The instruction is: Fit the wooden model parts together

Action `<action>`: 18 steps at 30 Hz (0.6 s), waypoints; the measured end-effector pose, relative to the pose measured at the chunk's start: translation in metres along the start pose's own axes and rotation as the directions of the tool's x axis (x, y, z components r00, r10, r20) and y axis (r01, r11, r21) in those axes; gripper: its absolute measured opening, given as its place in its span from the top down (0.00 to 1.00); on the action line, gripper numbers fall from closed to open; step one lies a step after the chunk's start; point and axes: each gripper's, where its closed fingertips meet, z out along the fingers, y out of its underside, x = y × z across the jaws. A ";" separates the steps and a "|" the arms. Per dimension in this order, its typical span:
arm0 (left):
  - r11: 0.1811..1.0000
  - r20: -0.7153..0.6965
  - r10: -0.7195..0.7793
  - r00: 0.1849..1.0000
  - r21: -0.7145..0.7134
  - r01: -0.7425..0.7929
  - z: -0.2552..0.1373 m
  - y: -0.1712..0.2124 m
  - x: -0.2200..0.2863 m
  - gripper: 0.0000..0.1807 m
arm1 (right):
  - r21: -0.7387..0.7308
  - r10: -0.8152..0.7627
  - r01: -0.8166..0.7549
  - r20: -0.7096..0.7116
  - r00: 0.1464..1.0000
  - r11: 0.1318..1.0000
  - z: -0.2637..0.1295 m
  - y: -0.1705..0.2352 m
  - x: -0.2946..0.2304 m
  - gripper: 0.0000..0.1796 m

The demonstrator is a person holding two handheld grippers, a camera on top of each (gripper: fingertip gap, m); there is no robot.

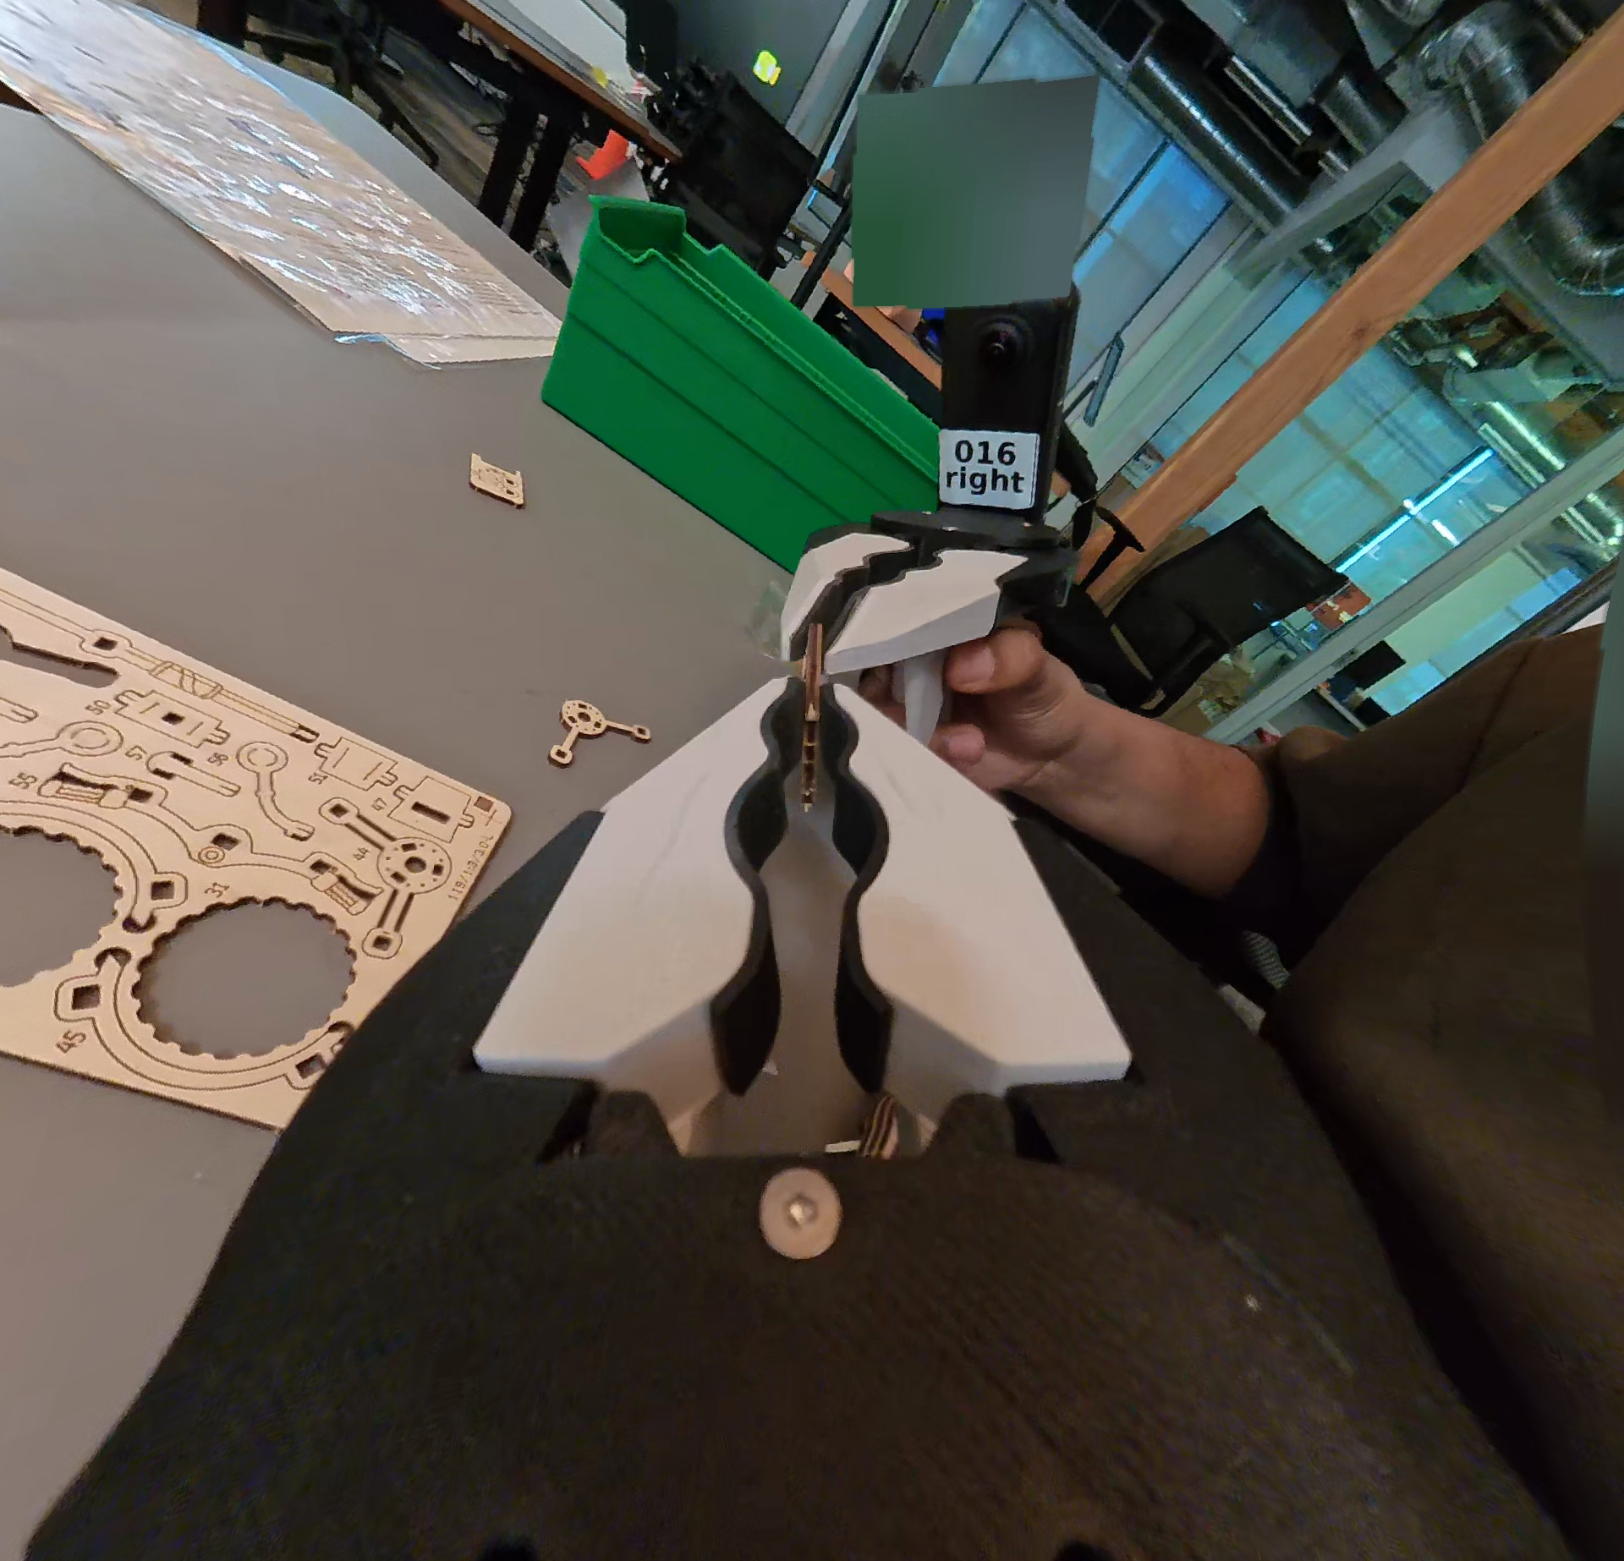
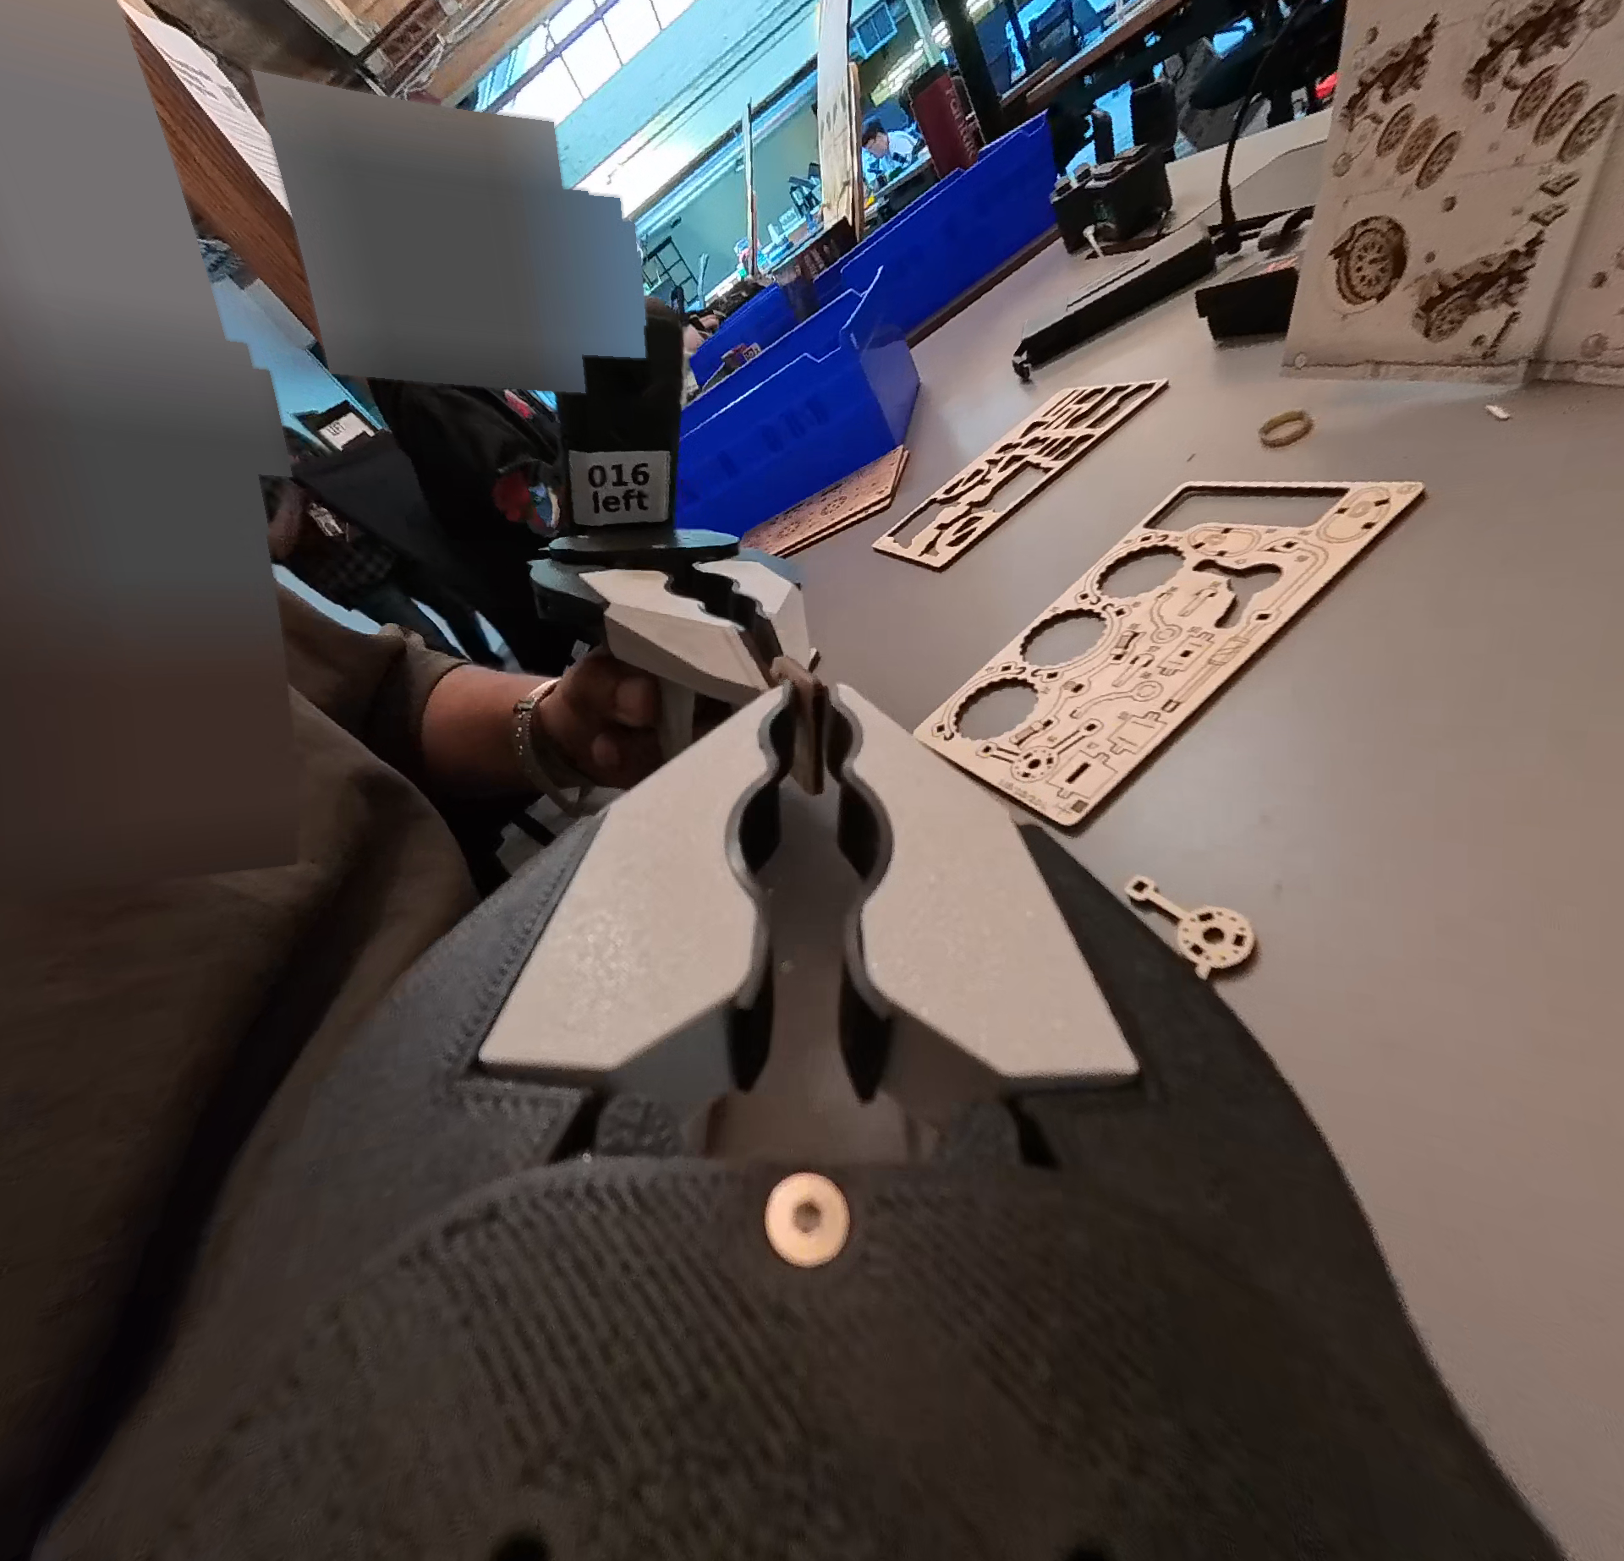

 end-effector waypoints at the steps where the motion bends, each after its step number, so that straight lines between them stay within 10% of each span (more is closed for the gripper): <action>1: 1.000 0.010 0.013 1.000 -0.004 -0.013 0.000 0.001 0.000 1.00 | -0.007 -0.006 0.006 -0.003 1.000 1.000 0.000 0.000 0.000 0.98; 18: 0.962 0.165 0.271 0.948 -0.093 -0.258 0.003 0.008 -0.002 0.99 | -0.097 -0.136 0.124 -0.125 0.983 0.987 -0.002 0.005 0.004 0.97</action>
